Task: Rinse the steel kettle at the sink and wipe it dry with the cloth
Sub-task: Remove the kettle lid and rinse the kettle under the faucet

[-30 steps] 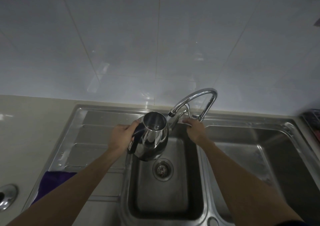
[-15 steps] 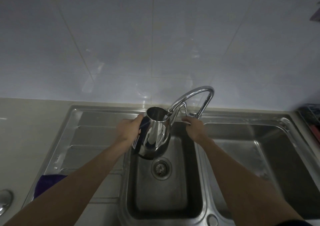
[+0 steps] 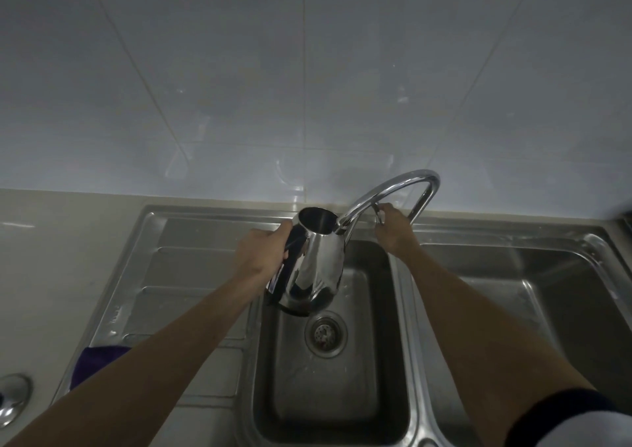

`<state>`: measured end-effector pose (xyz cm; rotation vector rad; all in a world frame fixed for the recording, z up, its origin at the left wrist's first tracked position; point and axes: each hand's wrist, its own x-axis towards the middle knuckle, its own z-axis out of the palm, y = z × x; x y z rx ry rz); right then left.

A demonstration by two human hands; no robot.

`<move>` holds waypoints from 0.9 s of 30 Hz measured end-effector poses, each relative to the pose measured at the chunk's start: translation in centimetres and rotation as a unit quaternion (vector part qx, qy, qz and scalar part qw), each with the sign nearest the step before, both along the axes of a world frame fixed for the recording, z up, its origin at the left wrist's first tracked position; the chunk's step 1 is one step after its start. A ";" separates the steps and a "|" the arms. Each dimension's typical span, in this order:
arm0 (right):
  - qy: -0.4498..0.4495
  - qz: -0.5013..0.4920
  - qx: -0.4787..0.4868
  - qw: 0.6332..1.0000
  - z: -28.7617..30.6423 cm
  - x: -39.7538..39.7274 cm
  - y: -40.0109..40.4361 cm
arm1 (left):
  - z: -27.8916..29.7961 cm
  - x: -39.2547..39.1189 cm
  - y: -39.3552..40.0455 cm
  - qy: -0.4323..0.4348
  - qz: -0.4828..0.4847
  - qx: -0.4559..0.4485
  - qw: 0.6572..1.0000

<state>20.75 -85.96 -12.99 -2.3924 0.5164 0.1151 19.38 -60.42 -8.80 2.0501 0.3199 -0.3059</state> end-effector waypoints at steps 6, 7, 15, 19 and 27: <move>0.042 -0.023 0.011 0.999 -0.7 2.0 -0.8 | -0.2 0.2 -0.4 0.005 0.000 0.004 1.000; 0.050 -0.037 0.033 0.998 -0.9 2.2 -0.9 | -0.2 0.2 -0.4 0.005 0.000 0.004 1.000; 0.022 -0.081 0.156 0.984 -1.6 2.9 -0.9 | -0.3 -1.2 0.8 -0.022 -0.003 0.024 0.999; 0.025 -0.067 0.173 0.982 -1.8 2.8 -0.7 | -0.3 -1.7 1.5 -0.035 0.006 0.020 0.999; -0.023 -0.121 0.142 0.982 -1.4 1.2 -0.4 | 0.3 -1.6 1.9 -0.044 -0.014 0.031 0.998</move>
